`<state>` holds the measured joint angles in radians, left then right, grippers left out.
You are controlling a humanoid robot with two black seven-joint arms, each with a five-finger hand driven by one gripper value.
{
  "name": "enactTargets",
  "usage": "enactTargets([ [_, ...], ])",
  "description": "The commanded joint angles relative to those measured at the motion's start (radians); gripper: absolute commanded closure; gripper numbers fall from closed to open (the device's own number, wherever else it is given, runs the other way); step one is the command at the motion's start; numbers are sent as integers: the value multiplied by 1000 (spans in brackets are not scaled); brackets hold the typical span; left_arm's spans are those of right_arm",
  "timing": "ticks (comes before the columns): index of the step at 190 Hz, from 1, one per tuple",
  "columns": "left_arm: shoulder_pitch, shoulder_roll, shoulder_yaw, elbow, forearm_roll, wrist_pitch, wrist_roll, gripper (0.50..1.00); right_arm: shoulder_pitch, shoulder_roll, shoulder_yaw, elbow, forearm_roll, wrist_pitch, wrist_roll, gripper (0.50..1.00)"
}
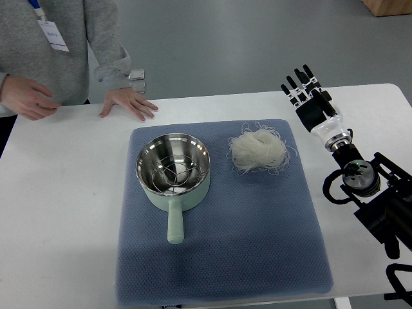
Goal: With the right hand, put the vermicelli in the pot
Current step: 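Move the open right hand over the white vermicelli bundle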
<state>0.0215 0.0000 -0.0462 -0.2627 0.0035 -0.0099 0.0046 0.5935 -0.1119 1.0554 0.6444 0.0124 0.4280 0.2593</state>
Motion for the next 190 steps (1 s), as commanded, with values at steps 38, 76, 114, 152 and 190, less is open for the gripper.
enactTargets([
  [38,0,0,0,-1,0,-1,5,500,2,0,-5,0,-2,-2,-2,566],
  [76,-2,0,2,-1,0,-5,5,500,17,-2,-26,5,-112,-8,-3,566],
  [114,0,0,0,-1,0,-12,5,500,91,-52,-54,26,-313,-12,-6,566],
  [152,-2,0,2,-3,1,-15,5,500,262,-161,-267,69,-812,-43,-21,566],
  [190,-3,0,3,-4,1,-15,6,500,511,-284,-566,126,-1217,18,-17,566],
])
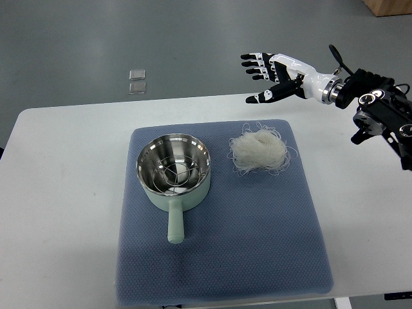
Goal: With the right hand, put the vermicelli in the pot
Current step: 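Move the open right hand over the white vermicelli bundle, then close the right hand's fingers around the white vermicelli bundle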
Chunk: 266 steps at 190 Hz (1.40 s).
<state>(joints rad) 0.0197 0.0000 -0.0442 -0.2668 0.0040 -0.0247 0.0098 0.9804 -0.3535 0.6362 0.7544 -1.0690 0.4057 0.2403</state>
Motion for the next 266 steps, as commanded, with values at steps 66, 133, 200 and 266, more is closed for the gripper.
enactTargets([
  [66,-3,0,0,-2,1,-1,1,500,397,-90,-589,72,-163,114,-64,566],
  [133,-3,0,0,-2,1,-1,3,500,268,-84,-555,109,-101,68,-65,566],
  [200,-3,0,0,-2,2,-1,3,500,173,-48,-572,89,-144,-39,-67,568],
  [266,-3,0,0,-2,2,-1,3,500,110,22,-572,22,-204,-136,-67,570],
])
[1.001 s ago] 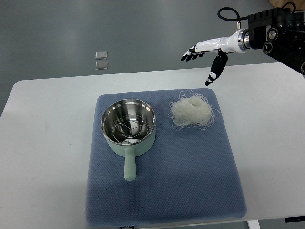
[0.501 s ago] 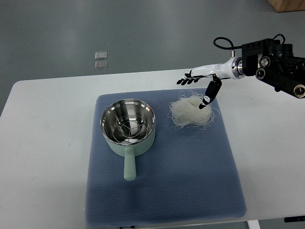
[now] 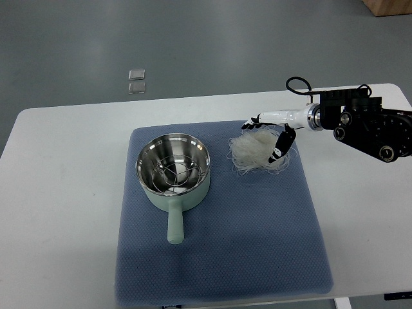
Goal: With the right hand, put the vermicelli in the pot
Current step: 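Close the right hand's fingers around the white vermicelli bundle, then lift the vermicelli and carry it over the green saucepan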
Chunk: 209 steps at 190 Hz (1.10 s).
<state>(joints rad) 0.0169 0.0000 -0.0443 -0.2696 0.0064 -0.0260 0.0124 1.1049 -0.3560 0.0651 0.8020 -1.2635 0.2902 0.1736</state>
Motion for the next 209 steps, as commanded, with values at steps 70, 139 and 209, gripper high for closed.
enactTargets([
  [70,0,0,-2,1,-2,1,0,500,-39,57,-8,-49,-25,-56,4,948],
  [139,0,0,0,1,-2,1,0,500,16,-9,5,14,-4,-40,3,1000],
  [209,0,0,1,-2,0,0,0,500,322,-221,10,267,153,55,0,1000],
])
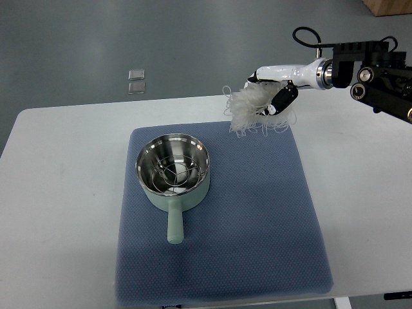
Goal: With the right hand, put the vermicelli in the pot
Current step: 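Lift the vermicelli and carry it over the green saucepan, then lower the vermicelli into the saucepan and open the right hand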
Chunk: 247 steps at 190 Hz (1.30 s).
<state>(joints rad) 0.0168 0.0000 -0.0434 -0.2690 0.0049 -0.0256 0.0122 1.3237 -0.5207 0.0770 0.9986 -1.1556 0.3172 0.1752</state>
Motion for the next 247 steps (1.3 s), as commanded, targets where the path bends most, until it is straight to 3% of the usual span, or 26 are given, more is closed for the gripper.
enactTargets([
  [1,0,0,0,-3,1,0,0,500,103,-56,-2,71,45,28,-2,1000],
  [36,0,0,0,-15,0,0,0,500,253,-87,-9,150,90,65,-2,1000],
  [82,0,0,-1,-13,0,1,0,500,285,34,-20,152,99,54,-3,1000],
  [162,0,0,-3,-15,0,0,0,500,178,398,-97,-31,93,3,-2,1000],
  [247,0,0,-1,-16,0,0,0,500,86,452,-98,-64,70,-6,0,1000],
])
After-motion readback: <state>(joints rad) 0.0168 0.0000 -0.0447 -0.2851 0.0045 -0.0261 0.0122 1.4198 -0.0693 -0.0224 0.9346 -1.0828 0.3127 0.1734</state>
